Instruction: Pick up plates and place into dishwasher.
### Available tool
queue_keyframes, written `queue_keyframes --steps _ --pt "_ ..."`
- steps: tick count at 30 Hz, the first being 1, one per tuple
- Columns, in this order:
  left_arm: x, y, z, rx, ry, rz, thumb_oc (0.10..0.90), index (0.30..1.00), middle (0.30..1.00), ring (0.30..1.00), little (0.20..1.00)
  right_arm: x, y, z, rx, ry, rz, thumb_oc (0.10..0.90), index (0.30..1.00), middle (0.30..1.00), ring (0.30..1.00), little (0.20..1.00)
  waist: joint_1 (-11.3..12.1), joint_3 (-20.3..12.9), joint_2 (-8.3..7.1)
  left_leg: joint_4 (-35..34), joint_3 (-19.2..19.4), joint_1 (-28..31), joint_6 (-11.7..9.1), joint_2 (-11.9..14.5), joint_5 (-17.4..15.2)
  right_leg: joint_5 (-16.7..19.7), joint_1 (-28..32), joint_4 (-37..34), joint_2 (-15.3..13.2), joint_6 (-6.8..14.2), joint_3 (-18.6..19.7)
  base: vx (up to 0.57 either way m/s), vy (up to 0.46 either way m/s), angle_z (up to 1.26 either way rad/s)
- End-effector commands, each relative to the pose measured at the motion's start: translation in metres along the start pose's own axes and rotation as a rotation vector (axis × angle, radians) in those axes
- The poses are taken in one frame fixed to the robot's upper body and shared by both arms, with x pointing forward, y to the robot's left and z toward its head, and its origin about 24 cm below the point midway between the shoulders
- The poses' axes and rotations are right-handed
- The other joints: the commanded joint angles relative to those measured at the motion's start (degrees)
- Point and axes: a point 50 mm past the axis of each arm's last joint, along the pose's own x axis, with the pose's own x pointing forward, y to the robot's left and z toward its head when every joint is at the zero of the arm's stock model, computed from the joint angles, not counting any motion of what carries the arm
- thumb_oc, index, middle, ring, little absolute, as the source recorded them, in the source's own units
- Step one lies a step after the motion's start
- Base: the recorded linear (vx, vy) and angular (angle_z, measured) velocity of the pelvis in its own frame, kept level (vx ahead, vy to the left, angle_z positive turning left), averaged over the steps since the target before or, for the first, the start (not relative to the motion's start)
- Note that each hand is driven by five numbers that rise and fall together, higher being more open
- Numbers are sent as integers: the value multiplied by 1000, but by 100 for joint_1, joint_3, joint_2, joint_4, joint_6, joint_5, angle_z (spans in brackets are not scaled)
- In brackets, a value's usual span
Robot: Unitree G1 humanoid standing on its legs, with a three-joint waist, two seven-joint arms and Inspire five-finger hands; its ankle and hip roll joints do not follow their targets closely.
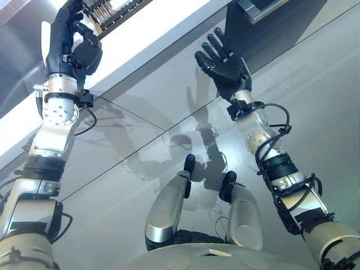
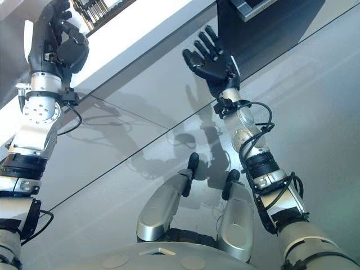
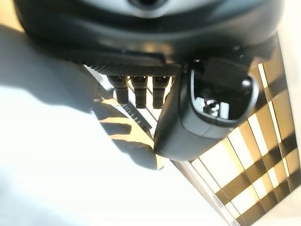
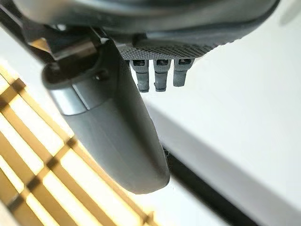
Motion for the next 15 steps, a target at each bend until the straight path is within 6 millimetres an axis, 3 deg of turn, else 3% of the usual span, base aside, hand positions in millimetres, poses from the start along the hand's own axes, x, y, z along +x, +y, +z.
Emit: queue_keyframes --steps 1,2,3,6,11,15 --pt "-36 23 -32 58 127 42 800 900 900 900 900 -18 2 7 -10 -133 29 800 900 900 900 900 34 -666 -616 265 474 244 556 -305 -698 1062 314 -1266 -124 567 715 58 4 -5" --pt "-43 22 -34 55 132 45 800 900 900 900 900 -32 -13 -5 -47 -93 -8 800 900 900 900 900 0 -763 -653 147 486 368 555 -293 -692 1079 425 -1376 -113 585 717 75 2 -2" --pt "-54 21 -40 57 148 48 800 900 900 900 900 -60 -39 -25 -98 -8 -66 800 900 900 900 900 -77 -946 -713 -58 521 584 549 -273 -685 1113 597 -1557 -81 627 731 78 3 4" --pt "-68 21 -47 55 183 58 800 900 900 900 900 -100 -69 -59 -216 180 -151 800 900 900 900 900 -225 -1268 -791 -404 603 939 517 -215 -659 1148 860 -1791 -34 694 727 58 -5 13" --pt "-74 19 -54 46 225 65 800 900 900 900 900 -161 -106 -106 -339 510 -289 800 900 900 900 900 -410 -1706 -891 -817 692 1344 466 -140 -622 1160 1140 -1974 67 721 718 11 -40 0" --pt "-74 14 -57 9 238 66 800 900 900 900 900 -199 -126 -126 -396 698 -396 800 900 900 900 900 -484 -1923 -909 -1141 691 1599 439 -100 -571 1166 1344 -2105 169 695 735 -43 -62 -2"
